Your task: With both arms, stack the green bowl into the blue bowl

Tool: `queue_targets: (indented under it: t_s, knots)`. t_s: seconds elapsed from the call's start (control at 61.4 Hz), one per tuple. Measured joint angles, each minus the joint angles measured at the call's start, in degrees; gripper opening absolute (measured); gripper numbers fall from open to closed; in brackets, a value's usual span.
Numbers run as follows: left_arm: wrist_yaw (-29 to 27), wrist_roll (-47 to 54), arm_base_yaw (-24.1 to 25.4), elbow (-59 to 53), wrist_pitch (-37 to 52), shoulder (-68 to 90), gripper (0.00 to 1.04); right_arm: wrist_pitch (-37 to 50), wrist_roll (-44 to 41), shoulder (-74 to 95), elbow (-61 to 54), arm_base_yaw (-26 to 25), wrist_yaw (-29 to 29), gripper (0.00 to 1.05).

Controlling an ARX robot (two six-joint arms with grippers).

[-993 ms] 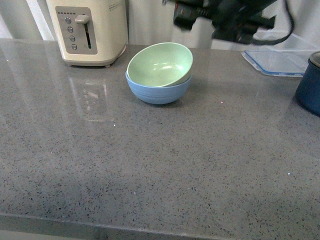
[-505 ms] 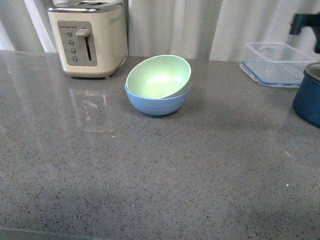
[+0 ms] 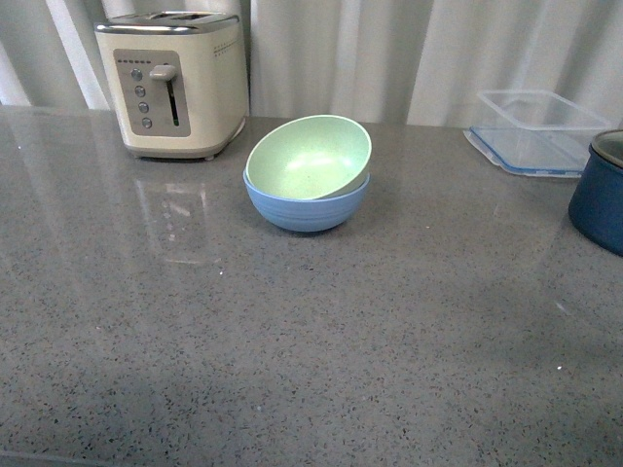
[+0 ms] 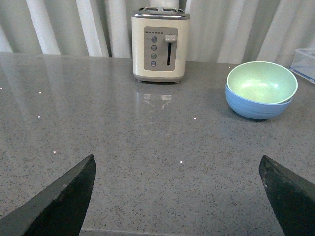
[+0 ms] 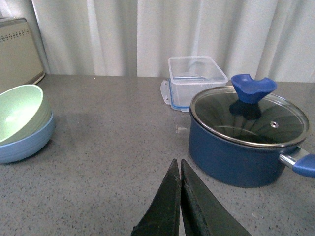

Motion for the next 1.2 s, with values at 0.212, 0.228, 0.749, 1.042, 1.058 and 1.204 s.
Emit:
queue_targets:
  t_s: [0.212,0.228,0.749,1.042,1.058,1.204]
  knots:
    - [-0.02,0.0,0.0,0.0,0.0,0.0,0.98,-3.78,0.0,-8.55,-4.96,-4.74,-4.52,0.01]
    - [-0.02,0.0,0.0,0.0,0.0,0.0,0.98,-3.98,-0.02,-8.92,-5.14,-4.81,-4.55,0.01]
    - [0.0,0.0,0.0,0.0,0.0,0.0,0.98,-14.1,-0.02,-25.51,-11.39,-4.92,-4.85,0.01]
    - [0.0,0.0,0.0,0.0,0.0,0.0,0.98,-23.69,0.0,-35.85,-11.41,-4.92,-4.9,0.01]
    - [0.0,0.0,0.0,0.0,0.0,0.0,0.98,-24.24,-0.02,-36.41,-11.41,-4.92,-4.9,0.01]
    - [-0.02,0.0,0.0,0.0,0.0,0.0,0.98,-27.85,0.0,-40.11,-11.41,-4.92,-4.92,0.01]
